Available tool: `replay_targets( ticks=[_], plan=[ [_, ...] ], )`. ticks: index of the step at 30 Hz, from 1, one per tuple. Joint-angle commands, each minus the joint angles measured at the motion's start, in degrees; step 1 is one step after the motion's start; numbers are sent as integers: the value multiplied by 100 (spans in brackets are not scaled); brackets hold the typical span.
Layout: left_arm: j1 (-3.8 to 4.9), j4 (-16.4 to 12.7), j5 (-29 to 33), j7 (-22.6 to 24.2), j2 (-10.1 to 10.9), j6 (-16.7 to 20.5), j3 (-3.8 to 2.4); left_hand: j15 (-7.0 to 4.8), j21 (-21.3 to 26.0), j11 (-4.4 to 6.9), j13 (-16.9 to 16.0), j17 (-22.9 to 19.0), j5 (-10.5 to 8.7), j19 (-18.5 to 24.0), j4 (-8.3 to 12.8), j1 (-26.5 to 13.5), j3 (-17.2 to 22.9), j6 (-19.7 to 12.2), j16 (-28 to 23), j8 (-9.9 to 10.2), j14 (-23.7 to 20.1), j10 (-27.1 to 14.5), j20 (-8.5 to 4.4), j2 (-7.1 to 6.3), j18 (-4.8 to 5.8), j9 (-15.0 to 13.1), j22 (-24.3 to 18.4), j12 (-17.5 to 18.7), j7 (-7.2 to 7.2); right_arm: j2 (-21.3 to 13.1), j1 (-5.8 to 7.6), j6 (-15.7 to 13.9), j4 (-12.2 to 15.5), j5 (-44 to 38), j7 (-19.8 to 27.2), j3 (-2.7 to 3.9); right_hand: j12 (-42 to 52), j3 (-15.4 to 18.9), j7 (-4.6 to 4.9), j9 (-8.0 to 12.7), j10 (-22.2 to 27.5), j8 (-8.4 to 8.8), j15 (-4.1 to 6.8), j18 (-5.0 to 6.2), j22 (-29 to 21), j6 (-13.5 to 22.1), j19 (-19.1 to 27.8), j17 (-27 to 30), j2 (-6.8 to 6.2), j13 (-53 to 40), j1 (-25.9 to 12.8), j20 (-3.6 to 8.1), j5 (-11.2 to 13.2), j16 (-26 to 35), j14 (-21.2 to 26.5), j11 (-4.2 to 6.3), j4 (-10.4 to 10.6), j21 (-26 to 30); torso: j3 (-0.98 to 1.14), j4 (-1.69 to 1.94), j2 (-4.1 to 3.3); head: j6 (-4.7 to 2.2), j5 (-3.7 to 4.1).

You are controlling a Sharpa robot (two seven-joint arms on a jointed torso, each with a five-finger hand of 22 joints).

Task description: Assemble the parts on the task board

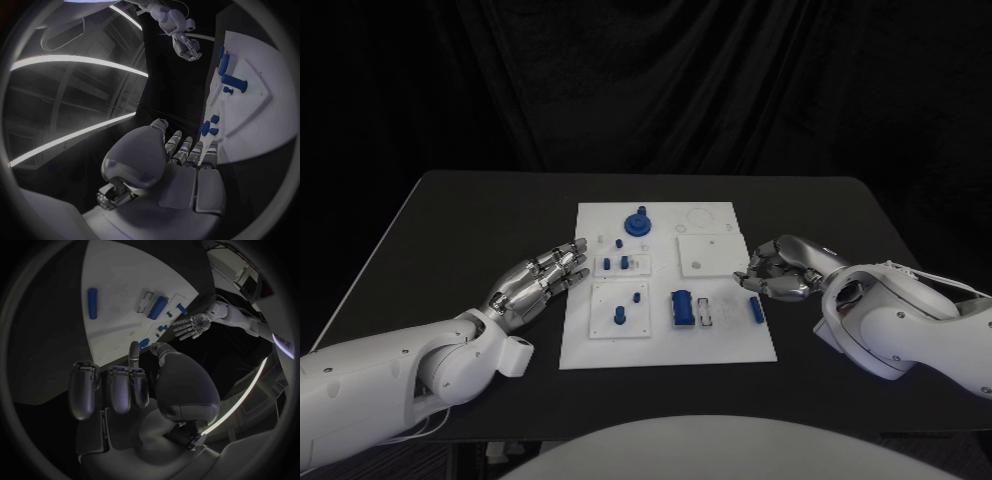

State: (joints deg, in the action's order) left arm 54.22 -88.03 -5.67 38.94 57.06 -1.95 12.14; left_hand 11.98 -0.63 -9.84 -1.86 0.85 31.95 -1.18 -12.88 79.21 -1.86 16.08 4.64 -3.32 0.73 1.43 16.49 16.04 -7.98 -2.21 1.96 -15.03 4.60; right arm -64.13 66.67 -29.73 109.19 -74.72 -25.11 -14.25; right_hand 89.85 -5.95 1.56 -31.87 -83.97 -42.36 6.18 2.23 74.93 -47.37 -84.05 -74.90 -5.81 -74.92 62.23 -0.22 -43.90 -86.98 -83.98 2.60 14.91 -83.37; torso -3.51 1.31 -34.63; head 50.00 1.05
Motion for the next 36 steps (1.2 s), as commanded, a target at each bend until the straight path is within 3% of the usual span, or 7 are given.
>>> replay_targets(
  ticks=[1, 7, 13, 17, 21, 29, 36],
  plan=[
    [-8, -15, 22, 328, -9, -44, -4, 17, -25, -38, -9, 9, 31, -21, 17, 57, 17, 2, 21, 27, -4, -9, 3, -6, -52, 3, 1, -30, -44, -75, -74, 472, -51, -927, -689, -5, 15, 10, -10, 10, -603, 21, -24, -50, 1279, -9, -334, -843, -16, -1508, 53, -22, -17, -11, -481, -8, -24, -21, -11, 2, 7, 0, 5],
    [-8, -26, 22, 320, 16, -41, -4, 19, -26, -38, -9, 9, 26, -23, 16, 54, 18, 5, 23, 26, -3, -8, 4, -7, -51, 3, 3, -31, -44, -111, -299, 706, -167, -1355, -957, -7, 15, 59, 3, 18, -603, 38, -33, -51, 1279, -23, -335, -855, -51, -1508, 82, -27, 205, -17, -482, -20, 63, -23, -13, 3, -1, 0, 14],
    [-10, -10, 22, 313, 8, -49, -4, 21, -27, -39, -9, 10, 28, -25, 18, 53, 21, 2, 25, 26, -2, -8, 5, -7, -51, 3, 5, -30, -44, 7, -445, 902, -324, -1477, -1041, -8, 15, 109, 12, 29, -603, 61, -39, -47, 1274, -28, -329, -829, -47, -1508, 95, -32, 416, -7, -477, -27, 147, -8, 0, -9, -12, 0, 34],
    [-11, 0, 22, 310, -9, -61, -4, 24, -28, -41, -9, 10, 29, -27, 24, 55, 23, 1, 26, 26, -2, -8, 6, -14, -51, 3, 6, -30, -45, 81, -481, 981, -406, -1500, -1038, -8, 15, 133, 17, 33, -603, 67, -42, -44, 1269, -38, -323, -804, -39, -1508, 70, -35, 463, 5, -472, -32, 169, 4, 2, 2, -15, 0, 51],
    [-12, 5, 22, 311, -17, -64, -4, 25, -30, -41, -9, 10, 29, -29, 26, 55, 24, -1, 25, 27, -2, -8, 7, -15, -50, 4, 9, -30, -45, 148, -498, 1020, -462, -1510, -1021, -7, 15, 146, 18, 36, -603, 71, -44, -43, 1268, -44, -322, -795, -28, -1508, 51, -36, 487, 9, -470, -33, 175, 7, 8, -13, -12, 0, 44],
    [-14, 23, 22, 307, -31, -79, -4, 26, -31, -41, -9, 10, 30, -31, 27, 55, 25, 1, 25, 27, -2, -8, 7, -15, -50, 3, 11, -29, -45, 272, -511, 1115, -572, -1514, -992, -7, 15, 165, 30, 66, -603, 123, -50, -40, 1264, -19, -316, -766, 11, -1508, 13, -42, 532, 22, -464, -41, 178, 19, 2, -2, -10, 0, 66],
    [-17, 33, 22, 300, -42, -94, -4, 28, -32, -42, -9, 11, 31, -33, 29, 55, 30, -1, 29, 27, -1, -8, 8, -13, -50, 4, 12, -30, -45, 412, -579, 1182, -689, -1515, -932, -7, 15, 193, 74, 203, -603, 306, -78, -29, 1247, 31, -293, -671, 57, -1508, 6, -65, 577, 69, -443, -79, 167, 70, 2, -2, -12, 0, 60]
  ],
)
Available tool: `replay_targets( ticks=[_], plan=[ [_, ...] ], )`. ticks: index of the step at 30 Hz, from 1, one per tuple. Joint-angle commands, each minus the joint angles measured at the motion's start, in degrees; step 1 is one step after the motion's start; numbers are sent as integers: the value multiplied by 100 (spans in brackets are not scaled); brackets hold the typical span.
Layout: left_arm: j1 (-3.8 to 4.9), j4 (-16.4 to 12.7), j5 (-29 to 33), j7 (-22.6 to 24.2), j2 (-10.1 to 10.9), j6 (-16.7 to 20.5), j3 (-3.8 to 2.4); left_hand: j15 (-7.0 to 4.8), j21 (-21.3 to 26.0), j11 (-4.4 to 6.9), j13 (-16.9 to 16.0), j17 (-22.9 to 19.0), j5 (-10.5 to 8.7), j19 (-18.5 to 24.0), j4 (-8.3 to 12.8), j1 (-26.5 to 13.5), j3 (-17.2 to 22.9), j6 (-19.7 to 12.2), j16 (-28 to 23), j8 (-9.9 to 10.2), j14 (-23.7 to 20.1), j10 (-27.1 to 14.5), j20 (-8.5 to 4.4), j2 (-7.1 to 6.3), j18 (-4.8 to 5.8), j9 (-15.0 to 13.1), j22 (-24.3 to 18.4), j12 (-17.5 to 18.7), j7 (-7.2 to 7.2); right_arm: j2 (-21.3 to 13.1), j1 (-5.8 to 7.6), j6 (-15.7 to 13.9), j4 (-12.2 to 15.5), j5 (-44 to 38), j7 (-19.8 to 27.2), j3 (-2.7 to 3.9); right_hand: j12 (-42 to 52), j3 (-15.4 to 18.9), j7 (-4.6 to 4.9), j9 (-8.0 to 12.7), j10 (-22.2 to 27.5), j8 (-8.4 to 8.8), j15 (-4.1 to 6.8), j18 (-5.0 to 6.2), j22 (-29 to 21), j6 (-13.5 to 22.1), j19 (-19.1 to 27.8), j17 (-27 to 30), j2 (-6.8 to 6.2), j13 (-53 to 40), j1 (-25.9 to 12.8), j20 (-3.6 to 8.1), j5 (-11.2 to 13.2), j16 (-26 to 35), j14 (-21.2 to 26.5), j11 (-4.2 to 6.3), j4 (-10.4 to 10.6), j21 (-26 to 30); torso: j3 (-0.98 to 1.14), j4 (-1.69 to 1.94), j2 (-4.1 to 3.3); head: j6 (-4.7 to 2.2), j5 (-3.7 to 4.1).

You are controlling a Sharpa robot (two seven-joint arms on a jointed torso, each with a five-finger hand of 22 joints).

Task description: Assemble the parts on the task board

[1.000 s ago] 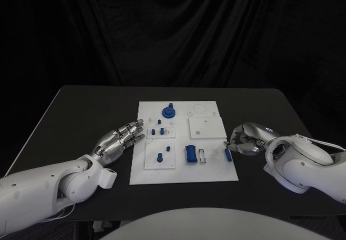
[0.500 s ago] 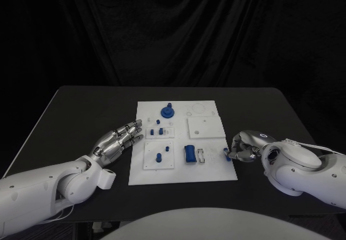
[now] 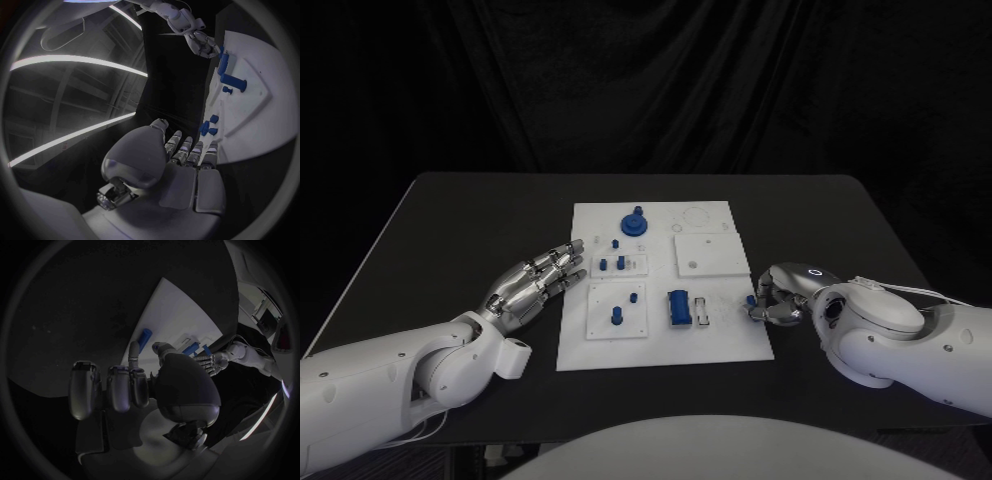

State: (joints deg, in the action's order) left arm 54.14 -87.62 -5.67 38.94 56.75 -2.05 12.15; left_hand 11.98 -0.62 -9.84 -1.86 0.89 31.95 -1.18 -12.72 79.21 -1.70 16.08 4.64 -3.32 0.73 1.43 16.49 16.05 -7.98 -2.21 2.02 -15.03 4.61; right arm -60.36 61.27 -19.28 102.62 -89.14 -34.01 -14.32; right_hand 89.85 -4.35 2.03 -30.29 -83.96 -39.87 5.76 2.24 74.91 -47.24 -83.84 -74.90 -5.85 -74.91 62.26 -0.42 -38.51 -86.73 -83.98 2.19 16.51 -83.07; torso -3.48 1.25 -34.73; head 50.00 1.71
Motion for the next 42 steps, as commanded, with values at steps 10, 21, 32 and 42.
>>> replay_targets(
  ticks=[10, 21, 32, 42],
  plan=[
    [-17, 15, 22, 281, -31, -101, -5, 31, -33, -44, -9, 7, 34, -34, 15, 56, 20, -6, 29, 28, 0, -8, 10, -10, -49, 4, 8, -29, -45, 252, -90, 122, -142, -73, 124, 2, 15, -54, 16, 172, -604, 162, -37, -28, 1248, -90, -311, -656, 117, -1509, 376, -54, -27, 53, -441, -33, -49, 47, -1, 1, 0, 0, 10],
    [-22, 23, 22, 238, -39, -118, -5, 38, -32, -49, -10, 7, 44, -33, 26, 60, 39, 1, 31, 27, 1, -7, 13, -2, -46, 3, 4, -33, -39, 440, -110, 200, -308, -73, 130, 4, 15, -62, 26, 204, -604, 186, -39, -26, 1246, -111, -308, -642, 176, -1509, 379, -54, -45, 60, -439, -38, 3, 55, 0, 1, 1, 0, -13],
    [-27, 32, 22, 189, -47, -140, -5, 46, -32, -45, -10, 8, 48, -34, 46, 63, 74, 24, 35, 20, 3, -5, 15, 2, -38, 0, 2, -35, 15, 628, -218, 227, -484, 123, 136, 7, 15, -463, -43, 235, -604, 144, 6, -32, 1256, -201, -322, -661, 269, -1509, 1089, -21, -649, 52, -445, 22, -299, 32, -2, 1, 0, 0, -20],
    [-31, 43, 22, 180, -45, -151, -5, 47, -33, -42, -11, 8, 48, -36, 51, 62, 83, 27, 33, 19, 3, -4, 15, 1, -35, -1, 4, -37, 29, 554, -271, -390, -363, 339, 350, 8, 15, -1338, -78, 135, -604, -19, 42, -37, 1262, -231, -330, -597, -89, -1509, 1287, 21, -119, 75, -438, 59, -459, 18, -1, 1, 0, 0, -30]
  ],
)
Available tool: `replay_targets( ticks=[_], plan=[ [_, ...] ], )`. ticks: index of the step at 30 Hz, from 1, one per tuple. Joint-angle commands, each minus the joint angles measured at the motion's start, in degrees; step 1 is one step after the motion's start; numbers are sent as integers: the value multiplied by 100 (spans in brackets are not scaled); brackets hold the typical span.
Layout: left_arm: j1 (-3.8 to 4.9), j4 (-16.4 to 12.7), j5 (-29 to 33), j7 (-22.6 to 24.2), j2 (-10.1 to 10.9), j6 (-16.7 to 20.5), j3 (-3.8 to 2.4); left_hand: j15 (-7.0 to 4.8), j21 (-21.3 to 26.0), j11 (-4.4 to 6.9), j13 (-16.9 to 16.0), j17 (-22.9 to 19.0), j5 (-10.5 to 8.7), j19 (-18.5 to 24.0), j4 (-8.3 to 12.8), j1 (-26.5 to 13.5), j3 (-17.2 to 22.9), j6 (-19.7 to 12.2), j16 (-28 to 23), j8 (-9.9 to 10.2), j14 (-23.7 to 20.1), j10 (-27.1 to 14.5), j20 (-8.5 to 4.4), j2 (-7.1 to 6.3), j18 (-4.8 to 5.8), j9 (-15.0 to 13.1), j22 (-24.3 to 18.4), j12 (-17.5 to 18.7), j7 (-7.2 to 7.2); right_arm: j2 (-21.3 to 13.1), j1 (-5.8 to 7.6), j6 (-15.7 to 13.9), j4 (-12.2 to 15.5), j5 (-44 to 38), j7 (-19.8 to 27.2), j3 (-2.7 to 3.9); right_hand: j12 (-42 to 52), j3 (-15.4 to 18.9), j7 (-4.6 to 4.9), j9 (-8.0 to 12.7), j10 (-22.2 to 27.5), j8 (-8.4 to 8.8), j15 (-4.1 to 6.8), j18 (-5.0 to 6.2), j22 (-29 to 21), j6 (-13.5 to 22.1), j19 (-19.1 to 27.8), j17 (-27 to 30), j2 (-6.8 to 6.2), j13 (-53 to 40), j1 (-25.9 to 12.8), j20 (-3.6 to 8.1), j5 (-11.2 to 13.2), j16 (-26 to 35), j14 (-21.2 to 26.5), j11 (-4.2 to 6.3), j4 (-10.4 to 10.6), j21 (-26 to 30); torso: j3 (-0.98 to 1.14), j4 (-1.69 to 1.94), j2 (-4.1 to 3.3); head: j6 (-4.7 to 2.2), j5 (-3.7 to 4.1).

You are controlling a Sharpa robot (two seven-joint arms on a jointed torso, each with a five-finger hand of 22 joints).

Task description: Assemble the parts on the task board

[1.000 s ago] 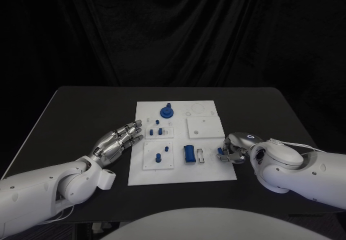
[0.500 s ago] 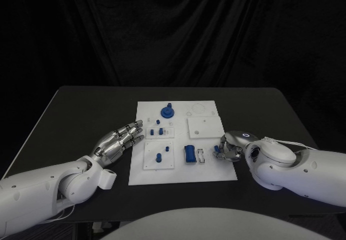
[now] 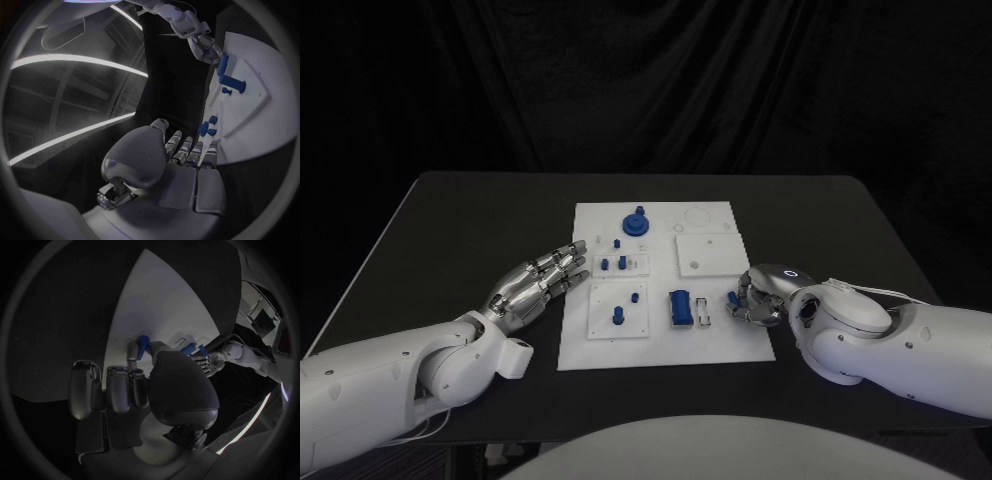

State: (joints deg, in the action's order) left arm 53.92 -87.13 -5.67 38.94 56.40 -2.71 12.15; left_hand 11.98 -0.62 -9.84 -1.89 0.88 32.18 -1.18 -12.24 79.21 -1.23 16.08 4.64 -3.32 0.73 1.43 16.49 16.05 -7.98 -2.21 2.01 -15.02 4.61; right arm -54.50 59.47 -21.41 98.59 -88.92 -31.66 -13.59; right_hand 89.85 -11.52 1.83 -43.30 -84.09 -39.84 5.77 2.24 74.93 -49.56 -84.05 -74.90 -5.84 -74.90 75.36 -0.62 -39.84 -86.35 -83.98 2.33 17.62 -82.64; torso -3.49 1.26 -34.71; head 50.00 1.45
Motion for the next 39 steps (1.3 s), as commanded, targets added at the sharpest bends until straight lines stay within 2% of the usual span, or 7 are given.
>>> replay_targets(
  ticks=[1, 12, 16, 21, 35, 38, 39],
  plan=[
    [-9, -6, 22, 179, -10, -88, -4, 47, -33, -42, -7, 9, 26, -36, 3, 62, 35, 27, 33, 19, 3, -4, 15, 1, -35, -1, 4, -37, 29, -48, -93, -267, 70, 414, 161, -65, 15, -650, -58, 1432, -591, -28, 42, -36, 1259, 4, -308, -588, -106, -1510, -37, 42, 28, 41, -436, 46, -566, -23, 0, 0, -2, 0, -4],
    [-15, 4, 22, 172, -27, -105, -4, 48, -34, -43, -7, 9, 26, -38, 4, 61, 39, 14, 36, 21, 3, -4, 15, 2, -34, 1, 6, -35, 31, -220, -96, -1315, 512, 2146, 1031, -63, 15, -842, -65, 1404, -591, -72, 46, -32, 1253, -12, -303, -577, -176, -1510, -242, 46, 62, 44, -436, 52, -467, -8, -1, -2, 1, 0, 6],
    [-16, -2, 22, 168, -25, -106, -4, 48, -34, -43, -7, 9, 26, -38, 4, 61, 39, 14, 36, 21, 3, -4, 15, 2, -34, 1, 6, -35, 31, -209, -97, -1452, 599, 2422, 1226, -64, 15, -886, -75, 1392, -591, -94, 51, -36, 1258, -30, -310, -591, -192, -1510, -290, 48, 38, 36, -440, 58, -449, -23, 0, -3, 1, 0, 8],
    [-16, -4, 22, 163, -27, -107, -4, 50, -33, -47, -7, 10, 25, -36, 7, 60, 45, 10, 38, 23, 4, -3, 15, 2, -32, 2, 3, -38, 27, -159, -98, -1450, 602, 2558, 1286, -64, 15, -943, -90, 1376, -591, -130, 62, -37, 1260, -74, -312, -587, -226, -1510, -406, 57, 49, 36, -440, 72, -395, -29, -1, 2, 1, 0, 27],
    [-18, -12, 22, 161, -35, -107, -4, 53, -31, -50, -8, 10, 24, -34, 8, 57, 50, 5, 40, 24, 4, -3, 15, 2, -30, 2, 0, -39, 23, 111, -99, -1071, 314, 2620, 1162, -64, 15, -1017, -88, 1379, -591, -120, 65, -32, 1253, -47, -303, -567, -239, -1510, -589, 63, 233, 43, -435, 72, -299, -10, -2, 1, 1, 0, 36],
    [-18, -9, 22, 160, -41, -113, -4, 53, -31, -50, -8, 10, 24, -34, 8, 57, 50, 5, 40, 24, 4, -3, 15, 2, -30, 2, 0, -39, 23, 158, -100, -970, 250, 2622, 1112, -64, 15, -1035, -79, 1383, -591, -111, 59, -31, 1251, -29, -299, -553, -231, -1510, -678, 59, 410, 49, -432, 64, -243, -3, 0, 3, -2, 0, 28],
    [-19, -8, 22, 160, -43, -114, -4, 54, -30, -50, -7, 10, 23, -33, 8, 56, 51, 4, 39, 25, 4, -3, 15, 2, -29, 3, -2, -37, 22, 170, -100, -934, 231, 2623, 1089, -64, 15, -1033, -76, 1385, -591, -108, 55, -32, 1252, -26, -301, -554, -223, -1510, -728, 56, 567, 49, -433, 60, -209, -8, 0, 5, -4, 0, 28]
  ],
)
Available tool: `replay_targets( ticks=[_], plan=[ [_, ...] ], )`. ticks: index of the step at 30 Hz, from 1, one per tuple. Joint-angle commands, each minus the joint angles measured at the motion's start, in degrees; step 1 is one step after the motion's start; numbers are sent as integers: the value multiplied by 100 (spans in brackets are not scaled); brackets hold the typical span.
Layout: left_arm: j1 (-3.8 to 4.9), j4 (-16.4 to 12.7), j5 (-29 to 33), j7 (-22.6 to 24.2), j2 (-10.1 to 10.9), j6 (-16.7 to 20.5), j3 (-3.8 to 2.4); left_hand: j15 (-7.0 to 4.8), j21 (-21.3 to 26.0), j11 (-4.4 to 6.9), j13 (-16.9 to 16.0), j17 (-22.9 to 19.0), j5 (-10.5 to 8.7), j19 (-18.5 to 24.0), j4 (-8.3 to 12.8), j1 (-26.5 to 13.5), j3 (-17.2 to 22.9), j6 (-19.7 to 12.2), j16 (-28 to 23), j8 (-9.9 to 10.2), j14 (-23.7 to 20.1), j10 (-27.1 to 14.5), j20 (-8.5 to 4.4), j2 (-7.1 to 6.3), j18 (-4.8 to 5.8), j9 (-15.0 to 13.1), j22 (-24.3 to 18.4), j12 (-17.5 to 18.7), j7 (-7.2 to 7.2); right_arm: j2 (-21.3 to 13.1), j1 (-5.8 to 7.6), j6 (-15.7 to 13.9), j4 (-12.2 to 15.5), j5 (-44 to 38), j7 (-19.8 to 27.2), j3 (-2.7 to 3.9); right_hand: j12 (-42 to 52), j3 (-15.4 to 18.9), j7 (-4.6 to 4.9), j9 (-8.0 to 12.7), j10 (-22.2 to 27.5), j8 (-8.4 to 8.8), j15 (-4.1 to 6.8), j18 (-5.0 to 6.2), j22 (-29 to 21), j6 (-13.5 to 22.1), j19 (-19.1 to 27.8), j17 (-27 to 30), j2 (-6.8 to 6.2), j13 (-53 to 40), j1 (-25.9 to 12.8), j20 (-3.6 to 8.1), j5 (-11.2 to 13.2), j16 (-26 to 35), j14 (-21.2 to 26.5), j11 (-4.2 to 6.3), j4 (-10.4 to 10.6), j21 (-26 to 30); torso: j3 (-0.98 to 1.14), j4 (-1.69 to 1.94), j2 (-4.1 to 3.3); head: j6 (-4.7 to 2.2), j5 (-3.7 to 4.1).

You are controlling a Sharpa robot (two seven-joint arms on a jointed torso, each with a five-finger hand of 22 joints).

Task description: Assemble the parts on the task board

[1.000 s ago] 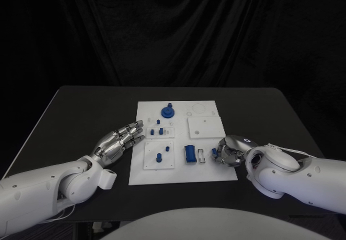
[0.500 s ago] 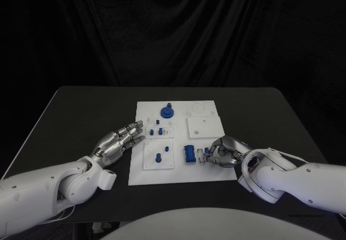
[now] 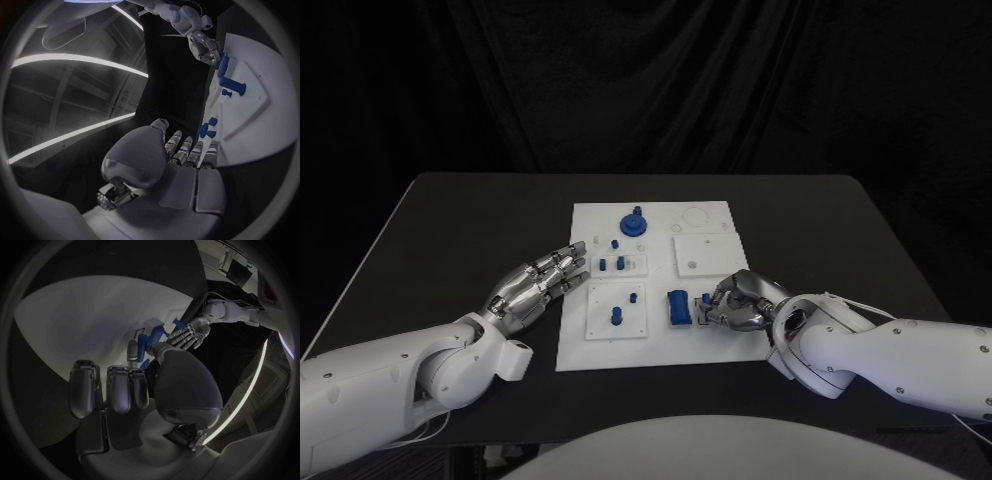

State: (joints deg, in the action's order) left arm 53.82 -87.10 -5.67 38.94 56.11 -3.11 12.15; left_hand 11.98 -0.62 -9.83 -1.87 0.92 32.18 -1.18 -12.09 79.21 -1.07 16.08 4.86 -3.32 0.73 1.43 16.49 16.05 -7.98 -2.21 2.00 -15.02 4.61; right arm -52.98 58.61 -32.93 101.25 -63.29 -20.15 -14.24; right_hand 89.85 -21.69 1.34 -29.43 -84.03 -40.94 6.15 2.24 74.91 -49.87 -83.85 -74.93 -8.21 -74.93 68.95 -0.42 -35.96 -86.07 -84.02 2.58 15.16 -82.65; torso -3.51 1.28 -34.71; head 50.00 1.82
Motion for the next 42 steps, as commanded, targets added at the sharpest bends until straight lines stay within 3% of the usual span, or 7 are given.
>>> replay_targets(
  ticks=[1, 4, 6, 12, 23, 33, 42],
  plan=[
    [-9, -11, 22, 159, -15, -75, -4, 54, -30, -51, -9, 6, 23, -32, -8, 56, 36, 4, 17, 25, 4, -3, 15, 2, -29, 3, -3, -38, 22, 24, -13, 243, -44, 61, -77, 1, 15, -18, -26, -1, -597, 4, 16, -31, 1254, 8, -320, -548, 13, -1507, -95, 35, 214, 22, -428, 35, 40, -4, 3, 4, -5, 0, -8],
    [-11, -4, 22, 159, -20, -78, -4, 54, -30, -51, -9, 6, 23, -32, -8, 56, 36, 4, 17, 25, 4, -3, 15, 2, -29, 3, -3, -38, 22, 43, -14, 352, -77, 61, -151, 1, 15, 0, -10, 9, -597, 22, 5, -31, 1254, 31, -320, -556, 17, -1507, -188, 28, 461, 17, -430, 21, 93, -4, 3, 0, -6, 0, -18],
    [-13, 3, 22, 159, -23, -80, -4, 54, -30, -51, -9, 6, 23, -32, -8, 56, 36, 4, 17, 25, 4, -3, 15, 2, -29, 3, -3, -38, 22, 52, -14, 391, -92, 61, -185, 1, 15, 103, 15, 24, -597, 41, -15, -32, 1254, 23, -320, -554, 67, -1507, -448, 11, 987, 16, -430, -3, 145, -4, 1, 0, -5, 0, -16],
    [-32, 16, 22, 159, -32, -89, -4, 57, -26, -52, -9, 6, 22, -25, -8, 54, 40, 1, 15, 26, 4, -3, 16, 2, -27, 3, -11, -38, 21, 81, -15, 412, -136, 61, -232, 1, 15, 464, 43, 53, -597, 74, -40, -32, 1254, 0, -320, -561, 185, -1507, -1027, -19, 1054, 9, -431, -35, 157, -4, 1, -1, -3, 0, -15],
    [-71, 0, 22, 168, -4, -82, -4, 58, -26, -52, -9, 6, 21, -26, -8, 53, 41, 0, 15, 26, 4, -3, 16, 3, -26, 3, -11, -38, 20, 60, -17, 164, -130, 61, -105, 1, 15, 1030, 28, 69, -597, 82, -33, -33, 1257, -34, -326, -582, 454, -1507, -1783, -14, 1823, -7, -435, -20, 167, -14, 2, -4, 1, 0, -46],
    [-88, -10, 22, 169, 20, -74, -4, 62, -29, -54, -10, 7, 20, -30, -8, 49, 48, -1, 18, 26, 5, -3, 15, 3, -22, 3, -5, -40, 17, -222, -16, -204, 77, 61, 225, 1, 15, 1224, 6, 54, -597, 57, -15, -34, 1258, -44, -329, -586, 572, -1507, -1736, 4, 1269, -13, -436, 1, 148, -21, 3, -1, 0, 0, -71],
    [-94, -6, 22, 163, 27, -65, -4, 63, -29, -55, -10, 7, 19, -31, -8, 48, 49, 1, 22, 26, 6, -2, 15, 3, -21, 3, -4, -42, 16, -450, -36, 212, 293, 61, 37, -3, 15, 1244, -5, 13, -597, 8, -6, -41, 1268, -4, -339, -617, 451, -1507, -921, 12, 564, -31, -441, 11, -17, -49, 3, -4, 6, 0, -61]
  ],
)
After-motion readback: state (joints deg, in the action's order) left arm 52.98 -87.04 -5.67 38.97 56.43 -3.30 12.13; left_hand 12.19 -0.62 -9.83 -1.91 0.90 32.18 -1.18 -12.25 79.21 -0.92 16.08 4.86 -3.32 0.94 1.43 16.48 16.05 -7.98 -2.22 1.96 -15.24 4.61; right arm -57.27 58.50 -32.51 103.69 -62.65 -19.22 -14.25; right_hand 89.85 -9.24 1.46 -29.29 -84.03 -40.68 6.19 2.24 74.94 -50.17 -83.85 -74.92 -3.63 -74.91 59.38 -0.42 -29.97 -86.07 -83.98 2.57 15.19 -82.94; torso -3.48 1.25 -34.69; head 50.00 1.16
